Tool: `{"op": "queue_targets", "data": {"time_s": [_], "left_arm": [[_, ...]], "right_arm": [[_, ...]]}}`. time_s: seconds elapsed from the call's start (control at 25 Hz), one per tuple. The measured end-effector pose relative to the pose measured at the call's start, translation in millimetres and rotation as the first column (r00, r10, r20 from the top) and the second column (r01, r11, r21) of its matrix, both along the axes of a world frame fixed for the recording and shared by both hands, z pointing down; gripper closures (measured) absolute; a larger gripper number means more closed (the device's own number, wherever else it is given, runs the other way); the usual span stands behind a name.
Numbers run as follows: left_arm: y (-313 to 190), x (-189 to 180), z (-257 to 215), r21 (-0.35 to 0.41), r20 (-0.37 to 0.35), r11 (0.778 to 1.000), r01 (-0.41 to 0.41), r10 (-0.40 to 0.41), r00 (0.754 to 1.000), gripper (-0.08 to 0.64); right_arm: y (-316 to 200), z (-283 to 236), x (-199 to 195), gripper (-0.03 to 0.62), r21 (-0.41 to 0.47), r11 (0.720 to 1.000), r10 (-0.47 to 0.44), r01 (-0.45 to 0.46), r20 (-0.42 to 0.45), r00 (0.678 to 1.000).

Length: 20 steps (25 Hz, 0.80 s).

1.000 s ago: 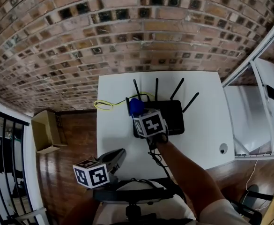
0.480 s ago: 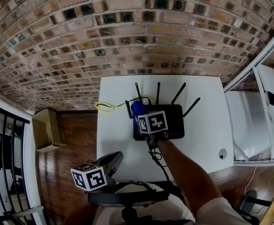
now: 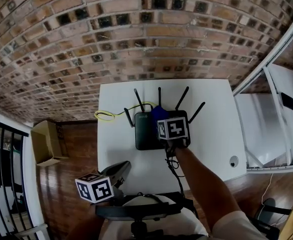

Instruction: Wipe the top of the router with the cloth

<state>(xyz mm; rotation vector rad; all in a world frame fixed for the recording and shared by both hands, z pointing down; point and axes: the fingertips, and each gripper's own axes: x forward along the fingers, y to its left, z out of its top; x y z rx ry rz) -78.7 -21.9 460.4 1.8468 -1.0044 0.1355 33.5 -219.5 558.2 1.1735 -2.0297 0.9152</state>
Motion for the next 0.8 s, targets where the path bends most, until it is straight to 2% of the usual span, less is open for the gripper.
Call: {"op": "queue_targets", "data": {"time_s": [0.32,0.8], "left_arm": [[-8,18,-1,0.003,0.0,0.999,-0.035,0.035,0.999,0.532],[-23,26,-5,0.026,0.005,0.998,-0.057,0.057,0.998,0.532]], "right_arm": [[-8,0,54,0.46,0.005,0.995,0.097,-0.097,-0.037,0.995],[-5,1,112,0.46,0.01,0.971,0.237,-0.239,-0.148,0.96]]}}
